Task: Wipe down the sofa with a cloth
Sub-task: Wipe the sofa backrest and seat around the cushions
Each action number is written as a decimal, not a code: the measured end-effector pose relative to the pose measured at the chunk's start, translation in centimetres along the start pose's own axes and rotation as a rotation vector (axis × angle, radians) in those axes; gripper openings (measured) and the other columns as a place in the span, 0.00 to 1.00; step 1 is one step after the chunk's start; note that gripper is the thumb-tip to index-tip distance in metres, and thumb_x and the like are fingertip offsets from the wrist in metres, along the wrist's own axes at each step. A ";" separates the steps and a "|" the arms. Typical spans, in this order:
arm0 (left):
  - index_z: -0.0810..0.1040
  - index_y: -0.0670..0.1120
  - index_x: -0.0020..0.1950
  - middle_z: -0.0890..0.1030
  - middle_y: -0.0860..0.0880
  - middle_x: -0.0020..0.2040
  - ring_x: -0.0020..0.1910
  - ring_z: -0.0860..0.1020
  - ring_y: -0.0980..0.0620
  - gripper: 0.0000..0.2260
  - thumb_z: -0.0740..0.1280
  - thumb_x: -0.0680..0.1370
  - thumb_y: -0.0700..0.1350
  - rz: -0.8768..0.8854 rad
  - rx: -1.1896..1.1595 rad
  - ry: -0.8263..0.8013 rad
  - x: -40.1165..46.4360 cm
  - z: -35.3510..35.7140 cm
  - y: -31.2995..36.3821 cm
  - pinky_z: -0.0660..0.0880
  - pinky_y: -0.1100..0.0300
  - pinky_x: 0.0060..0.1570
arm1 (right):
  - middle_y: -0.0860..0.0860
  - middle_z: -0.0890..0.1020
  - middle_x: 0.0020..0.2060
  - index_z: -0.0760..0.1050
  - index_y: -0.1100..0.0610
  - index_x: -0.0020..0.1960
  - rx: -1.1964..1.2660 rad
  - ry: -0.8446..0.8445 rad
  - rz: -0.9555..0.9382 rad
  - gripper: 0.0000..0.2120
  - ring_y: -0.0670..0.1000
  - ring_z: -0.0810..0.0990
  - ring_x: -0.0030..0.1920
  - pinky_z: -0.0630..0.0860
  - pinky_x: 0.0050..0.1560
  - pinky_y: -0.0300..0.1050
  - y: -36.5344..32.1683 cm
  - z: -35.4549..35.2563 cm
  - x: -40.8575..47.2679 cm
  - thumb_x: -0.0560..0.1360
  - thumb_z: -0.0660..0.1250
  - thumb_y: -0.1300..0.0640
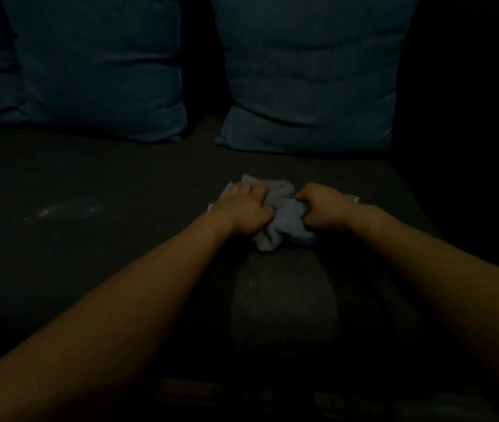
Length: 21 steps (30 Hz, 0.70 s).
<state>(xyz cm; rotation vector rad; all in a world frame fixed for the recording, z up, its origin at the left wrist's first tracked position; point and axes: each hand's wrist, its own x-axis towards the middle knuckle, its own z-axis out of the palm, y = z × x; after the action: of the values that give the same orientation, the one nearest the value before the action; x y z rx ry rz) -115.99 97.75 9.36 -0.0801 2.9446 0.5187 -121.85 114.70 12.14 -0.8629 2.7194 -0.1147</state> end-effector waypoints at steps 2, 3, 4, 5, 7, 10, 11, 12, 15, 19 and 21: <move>0.63 0.48 0.70 0.65 0.39 0.71 0.68 0.65 0.39 0.23 0.56 0.78 0.57 0.006 0.029 -0.063 -5.0 0.1 1.6 0.61 0.47 0.67 | 0.53 0.78 0.53 0.78 0.53 0.54 -0.066 -0.112 -0.044 0.10 0.53 0.77 0.52 0.75 0.54 0.49 -1.6 -0.2 -3.8 0.73 0.66 0.55; 0.64 0.48 0.68 0.67 0.39 0.70 0.66 0.67 0.39 0.23 0.57 0.78 0.58 0.007 0.042 -0.080 -7.5 0.3 2.4 0.63 0.48 0.65 | 0.53 0.79 0.51 0.78 0.53 0.53 -0.114 -0.168 -0.082 0.10 0.53 0.78 0.50 0.77 0.53 0.51 -2.5 -0.3 -5.5 0.73 0.67 0.55; 0.65 0.47 0.67 0.69 0.40 0.68 0.64 0.70 0.40 0.22 0.58 0.77 0.58 0.008 0.050 -0.112 -9.9 0.6 3.2 0.65 0.50 0.62 | 0.52 0.80 0.48 0.79 0.52 0.51 -0.166 -0.224 -0.131 0.08 0.53 0.79 0.48 0.77 0.51 0.50 -3.4 -0.4 -7.1 0.71 0.67 0.55; 0.66 0.47 0.66 0.71 0.41 0.67 0.63 0.72 0.41 0.21 0.59 0.78 0.57 0.029 0.030 -0.162 -12.2 0.8 4.0 0.66 0.52 0.58 | 0.52 0.81 0.45 0.79 0.50 0.48 -0.216 -0.291 -0.181 0.07 0.53 0.79 0.46 0.78 0.48 0.49 -4.2 -0.5 -8.7 0.70 0.68 0.56; 0.71 0.50 0.59 0.76 0.45 0.60 0.56 0.75 0.46 0.13 0.60 0.78 0.54 0.061 -0.109 -0.315 -16.5 0.7 5.0 0.68 0.59 0.51 | 0.48 0.80 0.37 0.78 0.48 0.41 -0.260 -0.474 -0.236 0.05 0.51 0.79 0.40 0.79 0.46 0.48 -5.9 -0.7 -11.3 0.69 0.68 0.58; 0.69 0.50 0.42 0.78 0.47 0.51 0.47 0.76 0.49 0.09 0.61 0.78 0.53 0.053 -0.181 -0.310 -18.6 -1.5 4.6 0.67 0.61 0.42 | 0.47 0.78 0.34 0.77 0.50 0.38 -0.251 -0.545 -0.244 0.05 0.47 0.75 0.37 0.78 0.46 0.47 -8.2 -2.0 -12.8 0.69 0.70 0.59; 0.69 0.49 0.42 0.78 0.46 0.50 0.47 0.75 0.48 0.10 0.61 0.78 0.54 0.036 -0.158 -0.258 -18.3 -2.6 4.1 0.67 0.60 0.43 | 0.47 0.78 0.34 0.76 0.51 0.37 -0.252 -0.489 -0.246 0.05 0.47 0.75 0.37 0.77 0.44 0.46 -8.7 -2.8 -12.3 0.69 0.70 0.59; 0.69 0.49 0.43 0.77 0.46 0.50 0.47 0.74 0.48 0.10 0.60 0.79 0.54 0.022 -0.137 -0.200 -17.8 -4.1 3.7 0.66 0.59 0.43 | 0.48 0.78 0.34 0.75 0.51 0.36 -0.253 -0.421 -0.247 0.05 0.48 0.75 0.37 0.76 0.43 0.45 -9.3 -4.1 -11.8 0.70 0.70 0.58; 0.70 0.46 0.51 0.75 0.43 0.54 0.47 0.73 0.48 0.11 0.60 0.79 0.54 -0.014 -0.140 0.020 -14.8 -8.7 2.4 0.64 0.59 0.44 | 0.50 0.80 0.39 0.76 0.50 0.41 -0.218 -0.118 -0.263 0.01 0.52 0.78 0.42 0.75 0.47 0.48 -10.2 -8.6 -9.1 0.71 0.68 0.55; 0.69 0.41 0.60 0.74 0.40 0.59 0.57 0.74 0.42 0.15 0.60 0.79 0.50 0.001 -0.177 0.331 -10.6 -13.6 0.1 0.64 0.59 0.45 | 0.55 0.79 0.58 0.73 0.52 0.64 -0.174 0.244 -0.242 0.19 0.56 0.77 0.56 0.74 0.53 0.47 -10.8 -12.5 -6.1 0.74 0.64 0.58; 0.67 0.43 0.60 0.71 0.40 0.59 0.57 0.73 0.41 0.14 0.59 0.79 0.49 0.020 -0.191 0.387 -8.8 -14.3 -0.7 0.68 0.55 0.49 | 0.56 0.75 0.64 0.68 0.52 0.70 -0.052 0.308 -0.228 0.24 0.57 0.74 0.62 0.71 0.58 0.46 -11.3 -13.4 -5.0 0.75 0.62 0.59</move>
<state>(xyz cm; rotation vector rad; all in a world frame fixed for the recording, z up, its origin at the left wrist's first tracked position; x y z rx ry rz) -109.25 92.36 23.82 -0.1925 3.2594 0.8762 -115.65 108.16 27.97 -1.2636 2.9020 -0.2424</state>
